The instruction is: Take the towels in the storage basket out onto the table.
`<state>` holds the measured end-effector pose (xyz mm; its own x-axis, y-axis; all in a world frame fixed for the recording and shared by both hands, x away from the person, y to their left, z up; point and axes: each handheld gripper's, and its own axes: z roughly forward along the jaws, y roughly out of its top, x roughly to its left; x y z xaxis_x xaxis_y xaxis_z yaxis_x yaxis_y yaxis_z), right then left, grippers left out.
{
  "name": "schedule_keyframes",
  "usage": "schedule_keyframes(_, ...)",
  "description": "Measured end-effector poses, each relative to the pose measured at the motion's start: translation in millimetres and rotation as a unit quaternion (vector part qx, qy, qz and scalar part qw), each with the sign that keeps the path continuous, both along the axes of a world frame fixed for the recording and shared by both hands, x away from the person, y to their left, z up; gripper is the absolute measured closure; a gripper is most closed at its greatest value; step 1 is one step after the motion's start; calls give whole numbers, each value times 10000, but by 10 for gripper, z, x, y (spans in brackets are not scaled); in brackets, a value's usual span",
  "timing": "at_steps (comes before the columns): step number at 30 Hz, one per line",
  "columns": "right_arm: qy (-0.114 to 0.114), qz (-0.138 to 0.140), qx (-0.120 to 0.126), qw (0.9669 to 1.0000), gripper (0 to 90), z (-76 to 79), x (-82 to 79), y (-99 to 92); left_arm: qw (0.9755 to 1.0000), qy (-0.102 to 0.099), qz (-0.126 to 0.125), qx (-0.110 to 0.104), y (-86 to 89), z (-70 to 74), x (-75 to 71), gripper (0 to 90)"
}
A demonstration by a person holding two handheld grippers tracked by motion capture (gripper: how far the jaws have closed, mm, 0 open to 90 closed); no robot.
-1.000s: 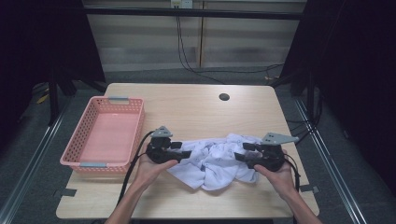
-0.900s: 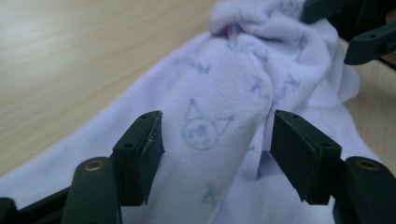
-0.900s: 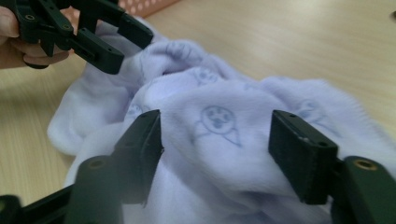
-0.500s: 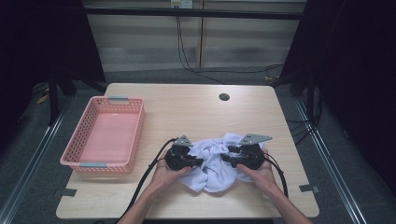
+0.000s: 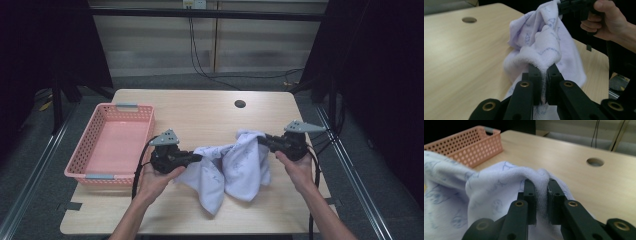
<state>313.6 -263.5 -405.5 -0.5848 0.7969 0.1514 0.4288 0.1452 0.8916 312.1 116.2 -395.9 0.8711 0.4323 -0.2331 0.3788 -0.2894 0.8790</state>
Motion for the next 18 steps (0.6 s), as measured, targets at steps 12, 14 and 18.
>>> schedule_keyframes(12,-497,-533,121,9973,813,696,320,-251,9964,-482,331,-610,423,499,-65,861)
schedule_keyframes(14,-533,-600,78,9967,816,797,385,-290,9959,-476,348,-681,477,549,-78,861)
schedule_keyframes(18,-660,-742,-9,9951,820,1048,540,-345,9948,-622,190,-778,479,690,-178,860)
